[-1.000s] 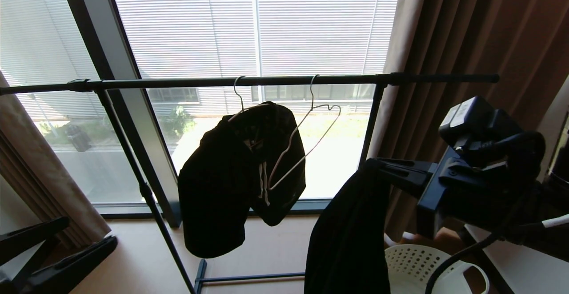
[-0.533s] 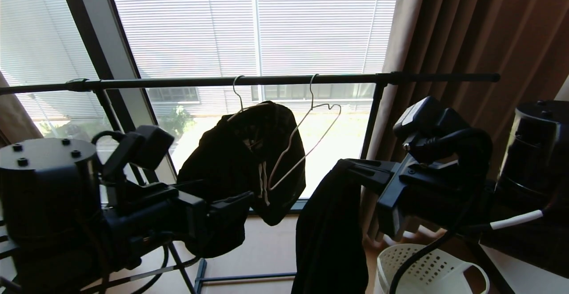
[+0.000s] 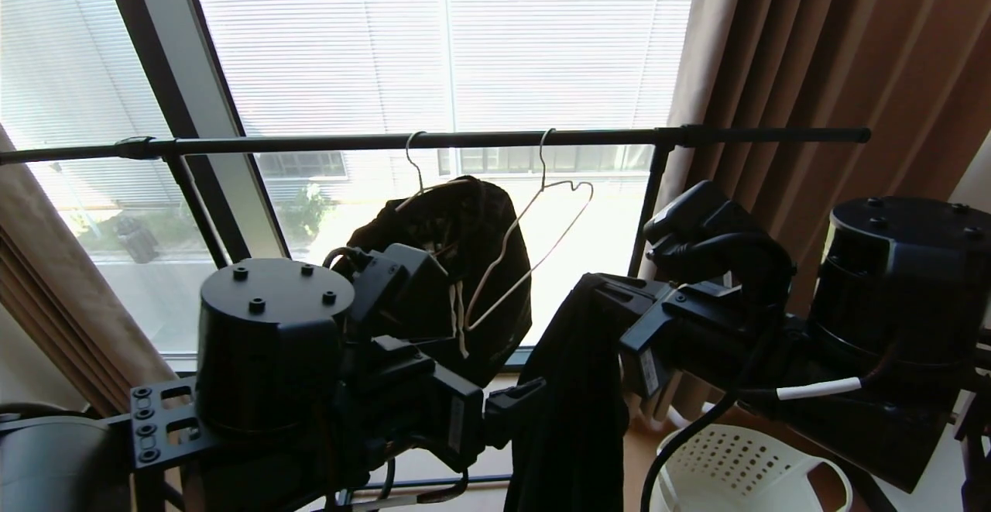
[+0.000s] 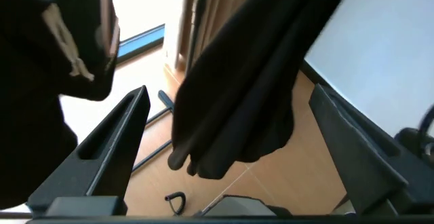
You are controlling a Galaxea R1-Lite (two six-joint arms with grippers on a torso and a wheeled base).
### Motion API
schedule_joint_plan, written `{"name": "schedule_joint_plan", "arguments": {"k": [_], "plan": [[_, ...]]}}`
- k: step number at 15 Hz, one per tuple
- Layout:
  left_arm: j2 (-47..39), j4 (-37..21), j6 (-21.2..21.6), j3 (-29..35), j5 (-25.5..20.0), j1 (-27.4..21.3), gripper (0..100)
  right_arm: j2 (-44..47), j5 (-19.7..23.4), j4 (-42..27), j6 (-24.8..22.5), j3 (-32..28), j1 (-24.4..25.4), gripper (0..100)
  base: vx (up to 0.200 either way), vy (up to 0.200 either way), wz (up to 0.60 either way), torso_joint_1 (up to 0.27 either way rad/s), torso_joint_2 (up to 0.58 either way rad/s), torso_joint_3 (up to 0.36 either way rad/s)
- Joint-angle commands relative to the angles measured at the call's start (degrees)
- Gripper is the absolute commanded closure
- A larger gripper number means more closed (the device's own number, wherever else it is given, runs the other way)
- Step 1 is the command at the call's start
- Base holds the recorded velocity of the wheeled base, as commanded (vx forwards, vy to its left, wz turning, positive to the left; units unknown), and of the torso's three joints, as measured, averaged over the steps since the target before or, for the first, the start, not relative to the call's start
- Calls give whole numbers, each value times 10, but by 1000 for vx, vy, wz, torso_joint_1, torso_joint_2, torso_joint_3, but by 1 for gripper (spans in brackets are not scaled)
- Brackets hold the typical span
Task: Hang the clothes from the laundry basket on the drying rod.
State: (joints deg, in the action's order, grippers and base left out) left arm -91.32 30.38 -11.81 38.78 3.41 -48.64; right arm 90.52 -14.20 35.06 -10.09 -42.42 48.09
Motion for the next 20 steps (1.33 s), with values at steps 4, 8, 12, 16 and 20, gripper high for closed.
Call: {"name": "schedule_joint_plan", "arguments": {"k": [4,8,12,16,20], "plan": [[-76,1,-1,65,2,-14,0,-5,-12,0,0,1,1,100,0,0,0,0,0,0],[-117,1,-1,117,3,-17,0,-1,-19,2,1,2,1,100,0,0,0,0,0,0],[-138,1,-2,149,8,-16,0,-2,-19,3,1,2,1,100,0,0,0,0,0,0],[-167,1,-20,181,23,-1,0,-4,-20,4,1,0,1,100,0,0,0,0,0,0],[-205,1,-23,210,48,-3,0,-1,-26,28,1,-2,1,100,0,0,0,0,0,0]]}}
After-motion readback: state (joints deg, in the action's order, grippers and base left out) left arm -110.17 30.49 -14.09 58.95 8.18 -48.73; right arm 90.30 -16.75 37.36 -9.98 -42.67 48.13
